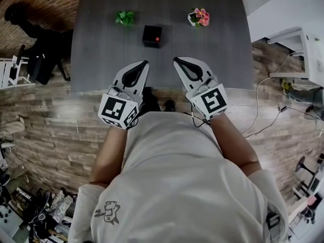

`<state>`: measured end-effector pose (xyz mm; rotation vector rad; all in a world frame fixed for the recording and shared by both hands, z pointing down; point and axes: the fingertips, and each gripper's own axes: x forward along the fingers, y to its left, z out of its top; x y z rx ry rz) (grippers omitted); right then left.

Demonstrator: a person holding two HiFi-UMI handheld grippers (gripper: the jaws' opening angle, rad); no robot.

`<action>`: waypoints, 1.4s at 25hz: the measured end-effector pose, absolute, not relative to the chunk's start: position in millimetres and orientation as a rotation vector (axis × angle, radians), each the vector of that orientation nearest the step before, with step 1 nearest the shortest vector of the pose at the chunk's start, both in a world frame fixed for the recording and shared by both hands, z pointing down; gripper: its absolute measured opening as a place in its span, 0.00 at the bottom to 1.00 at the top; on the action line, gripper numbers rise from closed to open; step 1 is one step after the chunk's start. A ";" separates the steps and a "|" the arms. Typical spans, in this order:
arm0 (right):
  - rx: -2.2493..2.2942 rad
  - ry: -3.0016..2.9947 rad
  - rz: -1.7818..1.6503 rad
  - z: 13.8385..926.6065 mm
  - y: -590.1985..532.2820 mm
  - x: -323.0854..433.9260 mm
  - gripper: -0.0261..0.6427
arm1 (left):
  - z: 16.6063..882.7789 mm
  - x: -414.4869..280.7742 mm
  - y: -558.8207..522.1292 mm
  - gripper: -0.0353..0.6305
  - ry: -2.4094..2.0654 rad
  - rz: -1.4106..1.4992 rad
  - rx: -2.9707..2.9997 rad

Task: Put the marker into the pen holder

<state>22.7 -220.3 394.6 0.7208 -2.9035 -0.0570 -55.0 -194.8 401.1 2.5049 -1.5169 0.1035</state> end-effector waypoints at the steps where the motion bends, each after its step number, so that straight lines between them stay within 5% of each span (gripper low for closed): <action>1: 0.722 -2.908 -0.061 391.9 -215.9 26.5 0.05 | 399.0 -53.3 -189.8 0.07 -1.525 0.101 2.504; 19: 0.693 -2.979 -0.092 348.6 -165.4 32.6 0.05 | 363.3 -58.0 -137.1 0.07 -1.536 0.063 2.529; 35: 0.897 -2.924 -0.148 328.7 -94.8 -21.9 0.05 | 339.4 -130.2 -72.3 0.07 -1.395 0.041 2.664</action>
